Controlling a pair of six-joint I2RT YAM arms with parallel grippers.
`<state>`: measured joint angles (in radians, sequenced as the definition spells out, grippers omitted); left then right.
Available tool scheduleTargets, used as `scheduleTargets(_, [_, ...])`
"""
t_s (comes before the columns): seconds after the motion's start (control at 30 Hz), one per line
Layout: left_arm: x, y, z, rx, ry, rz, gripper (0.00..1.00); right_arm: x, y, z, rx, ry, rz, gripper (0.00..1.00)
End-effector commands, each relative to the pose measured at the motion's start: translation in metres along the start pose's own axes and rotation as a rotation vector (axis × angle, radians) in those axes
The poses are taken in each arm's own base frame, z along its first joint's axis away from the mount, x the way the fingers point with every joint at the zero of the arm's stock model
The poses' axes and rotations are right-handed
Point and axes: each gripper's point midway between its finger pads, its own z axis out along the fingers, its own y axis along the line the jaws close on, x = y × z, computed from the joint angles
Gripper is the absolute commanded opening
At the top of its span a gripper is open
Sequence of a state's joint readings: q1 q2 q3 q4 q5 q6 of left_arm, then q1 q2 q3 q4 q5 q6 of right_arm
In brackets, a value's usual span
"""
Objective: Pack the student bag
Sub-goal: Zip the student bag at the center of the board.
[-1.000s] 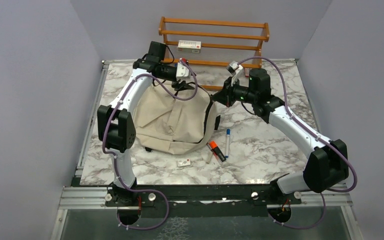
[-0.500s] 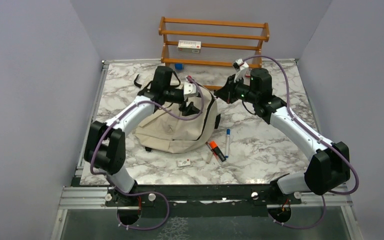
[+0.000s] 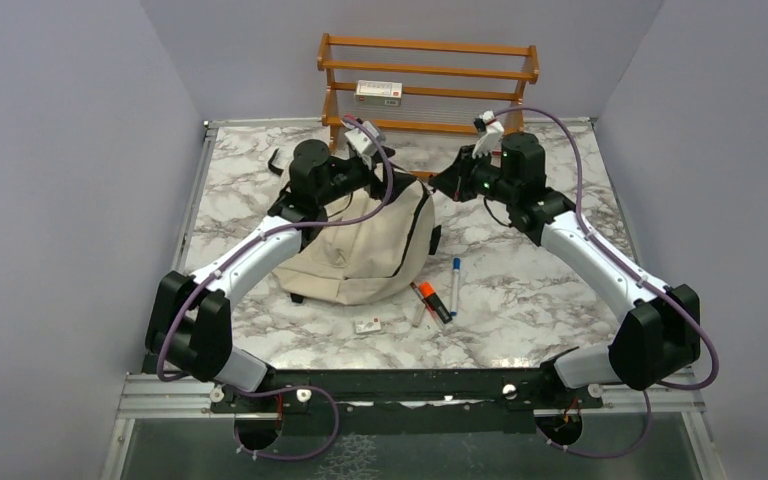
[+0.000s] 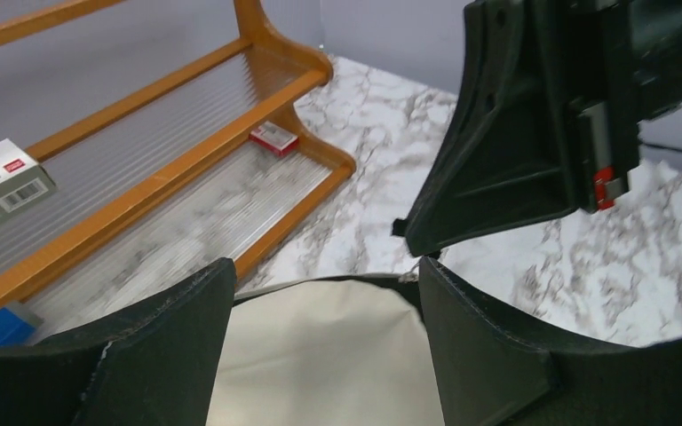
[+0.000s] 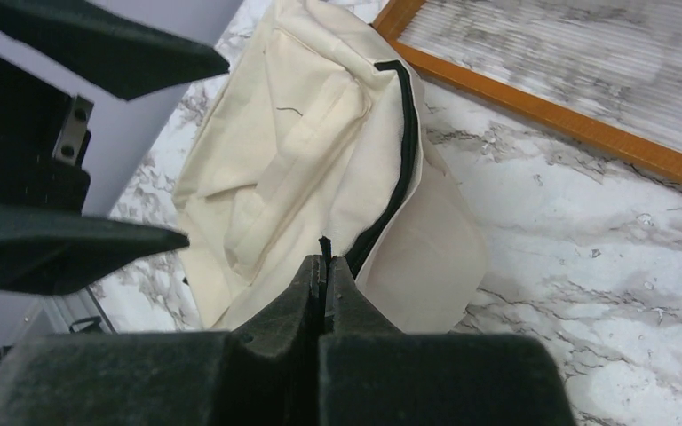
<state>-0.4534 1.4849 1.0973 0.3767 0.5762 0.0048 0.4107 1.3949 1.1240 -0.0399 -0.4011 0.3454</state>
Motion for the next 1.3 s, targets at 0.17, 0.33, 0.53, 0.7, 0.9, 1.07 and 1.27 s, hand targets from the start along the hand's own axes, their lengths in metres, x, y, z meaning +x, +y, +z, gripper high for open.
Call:
scheduleTargets(0.17, [-0.009,-0.041,0.022,-0.017,-0.097,-0.047,0.77,-0.075,0.029,-0.019,-0.033,-0.220,0.061,0.01])
scheduleTargets(0.33, [0.005,-0.048,0.029,-0.007,-0.071,-0.019,0.77,-0.081,0.029,-0.023,-0.023,-0.260,0.093,0.03])
scheduleTargets(0.53, [0.024,-0.048,0.035,-0.010,-0.042,0.010,0.74,-0.080,0.035,-0.023,-0.058,-0.256,0.103,0.03])
scheduleTargets(0.7, [0.027,-0.049,0.048,0.001,-0.047,0.065,0.69,-0.077,0.040,-0.023,-0.084,-0.243,0.108,0.03])
scheduleTargets(0.9, [0.023,-0.057,0.062,0.025,-0.068,0.119,0.66,-0.073,0.041,-0.022,-0.096,-0.226,0.118,0.03])
scheduleTargets(1.07, [0.019,-0.063,0.067,0.026,-0.083,0.146,0.60,-0.069,0.040,-0.022,-0.095,-0.220,0.126,0.03])
scheduleTargets(1.27, [0.016,-0.061,0.064,-0.007,-0.099,0.181,0.53,-0.067,0.040,-0.022,-0.099,-0.216,0.131,0.03])
